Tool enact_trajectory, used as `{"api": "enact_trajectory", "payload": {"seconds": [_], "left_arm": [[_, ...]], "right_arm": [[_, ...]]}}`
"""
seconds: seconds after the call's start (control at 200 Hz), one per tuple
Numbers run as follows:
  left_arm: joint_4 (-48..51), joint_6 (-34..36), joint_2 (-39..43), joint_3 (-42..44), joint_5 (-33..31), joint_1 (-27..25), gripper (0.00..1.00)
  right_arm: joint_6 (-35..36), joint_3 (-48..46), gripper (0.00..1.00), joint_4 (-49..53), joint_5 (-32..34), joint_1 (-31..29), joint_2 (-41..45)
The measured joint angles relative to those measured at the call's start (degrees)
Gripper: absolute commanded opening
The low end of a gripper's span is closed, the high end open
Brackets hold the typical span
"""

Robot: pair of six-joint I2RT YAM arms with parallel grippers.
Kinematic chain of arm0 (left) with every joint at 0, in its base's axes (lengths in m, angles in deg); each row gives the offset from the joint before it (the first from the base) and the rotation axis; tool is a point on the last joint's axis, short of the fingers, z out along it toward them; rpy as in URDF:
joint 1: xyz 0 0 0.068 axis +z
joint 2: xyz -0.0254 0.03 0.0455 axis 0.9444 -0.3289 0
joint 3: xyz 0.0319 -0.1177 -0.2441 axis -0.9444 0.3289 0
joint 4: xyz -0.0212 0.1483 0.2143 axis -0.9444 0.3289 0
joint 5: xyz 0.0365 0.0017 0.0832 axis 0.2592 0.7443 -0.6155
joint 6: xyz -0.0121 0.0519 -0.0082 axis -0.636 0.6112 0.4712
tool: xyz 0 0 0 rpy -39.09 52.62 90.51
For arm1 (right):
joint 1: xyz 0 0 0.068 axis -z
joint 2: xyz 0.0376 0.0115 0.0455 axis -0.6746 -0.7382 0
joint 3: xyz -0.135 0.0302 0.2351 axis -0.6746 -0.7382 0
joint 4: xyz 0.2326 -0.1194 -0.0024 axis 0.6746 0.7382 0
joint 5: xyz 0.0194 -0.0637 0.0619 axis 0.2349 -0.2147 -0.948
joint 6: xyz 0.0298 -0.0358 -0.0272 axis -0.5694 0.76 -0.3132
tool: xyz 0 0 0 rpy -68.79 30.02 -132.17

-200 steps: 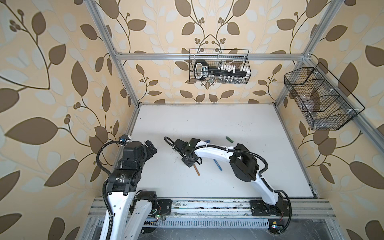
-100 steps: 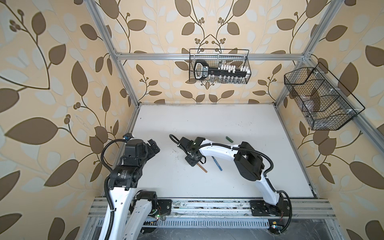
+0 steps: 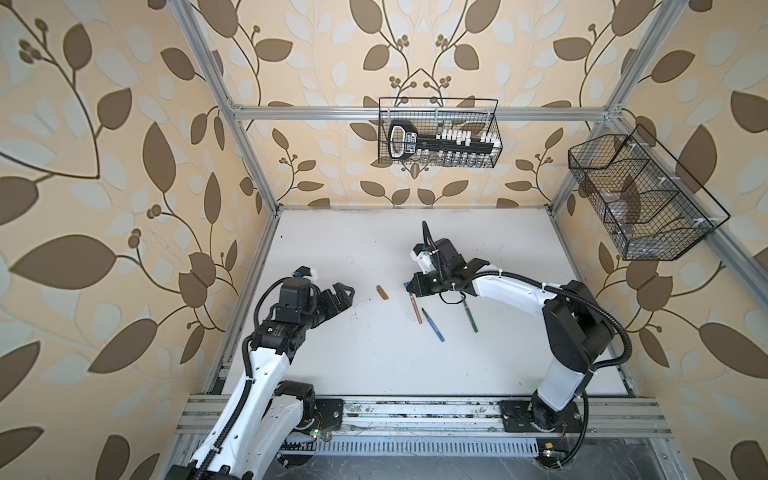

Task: Insert the pens into the pen caps
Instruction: 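Lift the pen with the right gripper toward the left gripper while the left arm approaches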

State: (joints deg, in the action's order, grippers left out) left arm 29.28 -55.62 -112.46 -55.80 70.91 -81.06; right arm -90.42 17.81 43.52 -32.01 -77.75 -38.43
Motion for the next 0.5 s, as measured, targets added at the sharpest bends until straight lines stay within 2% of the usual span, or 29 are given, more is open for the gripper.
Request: {"api": "enact_trajectory", "payload": {"seconds": [0.125,0.22,0.36,0.5], "left_arm": [[-8.9,0.3,-5.3,2.1,0.5,-11.3,0.97],[-14.7,1.1,-11.2,2.1,1.5,-16.9,0.92],[-18.7,2.3,-19.0,1.9,3.0,-19.5,0.85],[-21.9,2.5,-22.3,1.9,3.6,-20.7,0.79]], "right_arm": [[-4.6,-3.3,0.01,-7.1,-4.6,0.1,0.1],[-8.0,-4.9,0.01,-12.8,-7.4,-0.1,0.1],[-12.0,-6.6,0.01,-19.1,-9.8,-0.1,0.2],[-14.3,-7.1,0.01,-22.8,-10.8,-0.1,0.4]]}}
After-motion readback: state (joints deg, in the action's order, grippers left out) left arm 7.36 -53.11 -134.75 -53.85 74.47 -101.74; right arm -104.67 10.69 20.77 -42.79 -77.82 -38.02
